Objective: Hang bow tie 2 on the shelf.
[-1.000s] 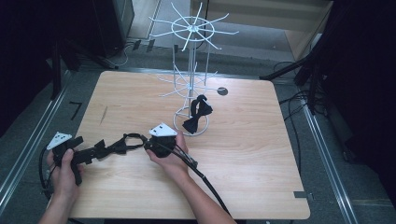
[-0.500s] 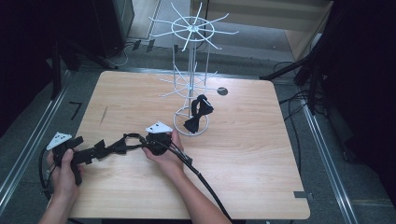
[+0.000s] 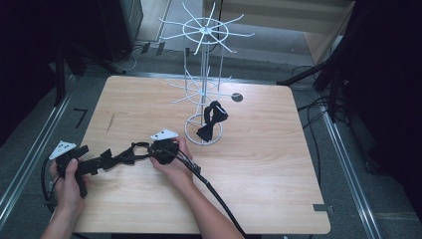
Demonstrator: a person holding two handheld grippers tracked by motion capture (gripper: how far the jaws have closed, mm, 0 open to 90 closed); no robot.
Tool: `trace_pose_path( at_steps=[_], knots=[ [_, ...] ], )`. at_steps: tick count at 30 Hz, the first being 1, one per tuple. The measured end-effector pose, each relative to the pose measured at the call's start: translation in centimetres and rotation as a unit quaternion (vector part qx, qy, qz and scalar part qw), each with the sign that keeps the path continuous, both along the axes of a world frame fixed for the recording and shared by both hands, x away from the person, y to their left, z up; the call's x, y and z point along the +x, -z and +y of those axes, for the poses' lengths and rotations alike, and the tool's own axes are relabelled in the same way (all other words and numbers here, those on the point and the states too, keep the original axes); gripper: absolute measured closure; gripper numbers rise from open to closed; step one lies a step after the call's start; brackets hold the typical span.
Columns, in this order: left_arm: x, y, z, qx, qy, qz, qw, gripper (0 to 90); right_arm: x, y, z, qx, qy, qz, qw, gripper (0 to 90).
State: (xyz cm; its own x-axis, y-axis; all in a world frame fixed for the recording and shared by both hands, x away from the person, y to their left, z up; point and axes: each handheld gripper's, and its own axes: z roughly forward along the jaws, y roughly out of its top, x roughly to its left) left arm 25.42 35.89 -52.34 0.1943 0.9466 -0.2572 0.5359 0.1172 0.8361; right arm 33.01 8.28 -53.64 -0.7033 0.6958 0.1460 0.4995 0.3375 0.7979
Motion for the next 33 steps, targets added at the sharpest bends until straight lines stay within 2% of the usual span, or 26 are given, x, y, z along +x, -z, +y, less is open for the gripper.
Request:
trace_pose_path(
  at_steps=[4,9,13,17,25,33],
  knots=[
    [0.0,0.0,0.0,0.0,-0.001,-0.002,1.0,1.5,0.0,0.1,0.2,-0.011,-0.006,0.007,0.9999,76.4],
    [0.0,0.0,0.0,0.001,-0.001,-0.002,1.0,1.5,-0.1,0.1,0.4,-0.019,-0.014,0.001,0.9997,81.0],
    [0.0,0.0,0.0,-0.001,-0.001,-0.002,1.0,1.5,-0.1,0.1,0.4,-0.021,-0.017,0.0,0.9996,88.4],
    [0.0,0.0,0.0,0.0,0.0,-0.002,1.0,1.5,-0.5,0.0,0.3,-0.008,-0.018,0.001,0.9998,89.5],
    [0.0,0.0,0.0,0.001,0.0,-0.002,1.0,1.5,-1.5,-0.9,-0.7,0.007,-0.009,-0.047,0.9988,89.5],
    [0.0,0.0,0.0,0.003,0.001,-0.002,1.0,1.5,-2.0,-1.8,-1.8,0.017,-0.008,-0.069,0.9974,89.5]
  ],
)
